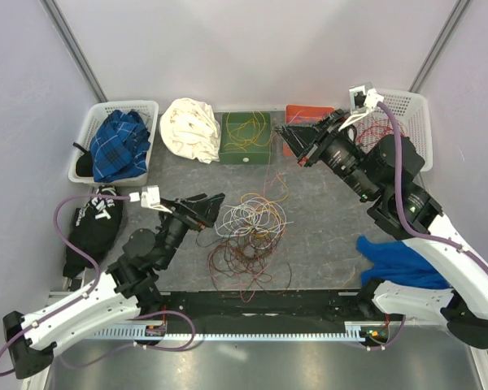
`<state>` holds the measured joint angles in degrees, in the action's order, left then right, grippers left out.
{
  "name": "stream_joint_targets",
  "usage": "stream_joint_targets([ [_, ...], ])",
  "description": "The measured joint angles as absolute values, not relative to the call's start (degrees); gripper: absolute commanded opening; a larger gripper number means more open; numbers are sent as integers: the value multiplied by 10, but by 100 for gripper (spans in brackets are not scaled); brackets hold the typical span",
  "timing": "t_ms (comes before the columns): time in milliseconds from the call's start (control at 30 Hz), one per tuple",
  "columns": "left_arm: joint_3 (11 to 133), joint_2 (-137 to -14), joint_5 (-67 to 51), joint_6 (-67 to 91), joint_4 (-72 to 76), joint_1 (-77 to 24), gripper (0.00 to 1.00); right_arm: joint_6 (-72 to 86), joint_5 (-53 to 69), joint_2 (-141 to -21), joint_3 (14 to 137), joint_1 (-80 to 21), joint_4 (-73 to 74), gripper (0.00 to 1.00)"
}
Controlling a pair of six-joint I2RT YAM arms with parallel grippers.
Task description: Untangle the cables
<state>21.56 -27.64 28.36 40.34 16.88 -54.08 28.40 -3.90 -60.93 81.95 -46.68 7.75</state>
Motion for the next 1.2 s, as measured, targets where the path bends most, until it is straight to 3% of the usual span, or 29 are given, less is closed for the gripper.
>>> stream_joint_targets([
  [233,306,-336,282,436,75,-541,100,225,-133,-626,852,-455,157,0],
  [533,318,-314,270,500,-51,-541,100,230,-198,-692,931,-308,187,0],
  [900,270,-242,258,542,-116,-541,100,158,-333,-822,1274,-283,117,0],
  [1200,251,-209,251,554,-138,-541,100,70,-432,-922,1313,-189,9,0],
])
